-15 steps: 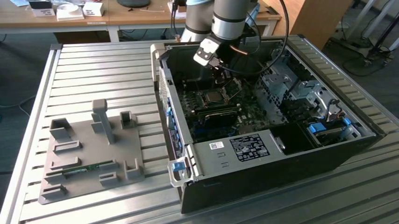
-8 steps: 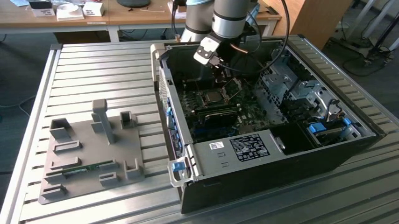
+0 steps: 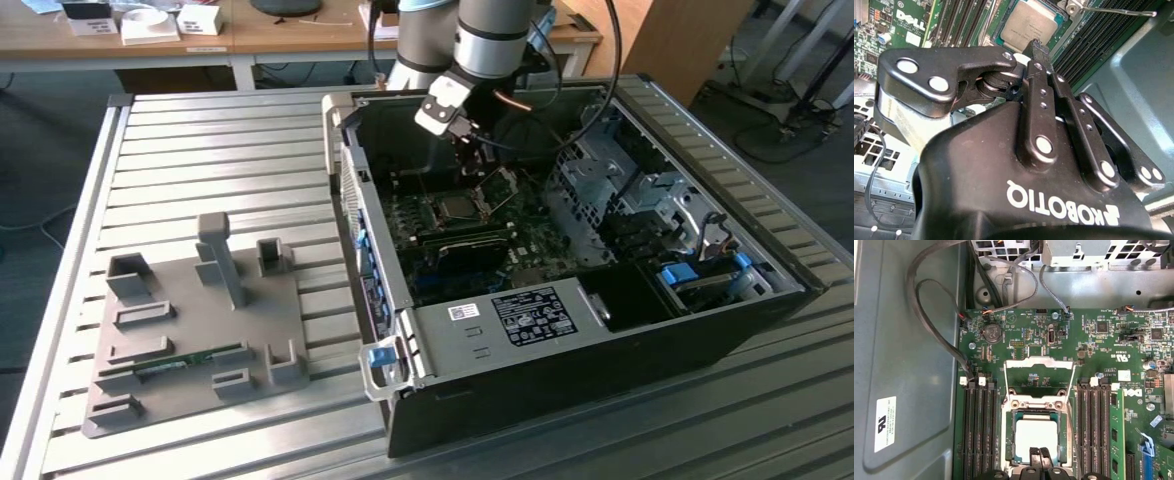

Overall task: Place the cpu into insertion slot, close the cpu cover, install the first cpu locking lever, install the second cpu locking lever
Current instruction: 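Close the cpu cover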

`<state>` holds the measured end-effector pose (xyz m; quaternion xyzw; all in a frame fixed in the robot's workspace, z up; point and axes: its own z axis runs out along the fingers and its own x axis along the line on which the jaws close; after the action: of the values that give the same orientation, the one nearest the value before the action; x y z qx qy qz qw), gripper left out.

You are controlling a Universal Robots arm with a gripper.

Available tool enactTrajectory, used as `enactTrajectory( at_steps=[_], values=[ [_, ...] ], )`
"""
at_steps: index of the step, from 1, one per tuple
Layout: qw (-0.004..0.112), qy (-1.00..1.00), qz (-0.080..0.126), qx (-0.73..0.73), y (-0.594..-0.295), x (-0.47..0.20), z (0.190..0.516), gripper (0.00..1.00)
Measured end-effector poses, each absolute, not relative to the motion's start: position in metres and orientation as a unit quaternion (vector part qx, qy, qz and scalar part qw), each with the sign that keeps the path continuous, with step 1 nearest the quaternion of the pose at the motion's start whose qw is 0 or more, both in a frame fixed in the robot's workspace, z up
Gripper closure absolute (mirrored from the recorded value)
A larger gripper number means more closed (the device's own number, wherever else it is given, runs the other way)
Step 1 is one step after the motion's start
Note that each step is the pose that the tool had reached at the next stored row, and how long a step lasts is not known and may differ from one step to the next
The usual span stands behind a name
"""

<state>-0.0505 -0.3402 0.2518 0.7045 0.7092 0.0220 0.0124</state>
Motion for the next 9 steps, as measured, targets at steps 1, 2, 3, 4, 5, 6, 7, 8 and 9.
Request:
enactTrajectory(
  at_steps=[1,2,3,4,5,6,7,8,9],
  values=[
    [0.012,0.709,0.022,0.705,-0.3402,-0.0505,0.2524,0.89],
    [0.012,0.709,0.022,0.705,-0.3402,-0.0505,0.253,0.89],
    [0.012,0.709,0.022,0.705,-0.3402,-0.0505,0.2536,0.89],
    [0.012,0.709,0.022,0.705,-0.3402,-0.0505,0.2543,0.89],
    [0.012,0.709,0.022,0.705,-0.3402,-0.0505,0.2548,0.89],
    [0.012,0.709,0.022,0.705,-0.3402,-0.0505,0.2551,0.89],
    [0.012,0.709,0.022,0.705,-0.3402,-0.0505,0.2555,0.89],
    [0.012,0.709,0.022,0.705,-0.3402,-0.0505,0.256,0.89],
    [0.012,0.709,0.022,0.705,-0.3402,-0.0505,0.2564,0.89]
  ],
)
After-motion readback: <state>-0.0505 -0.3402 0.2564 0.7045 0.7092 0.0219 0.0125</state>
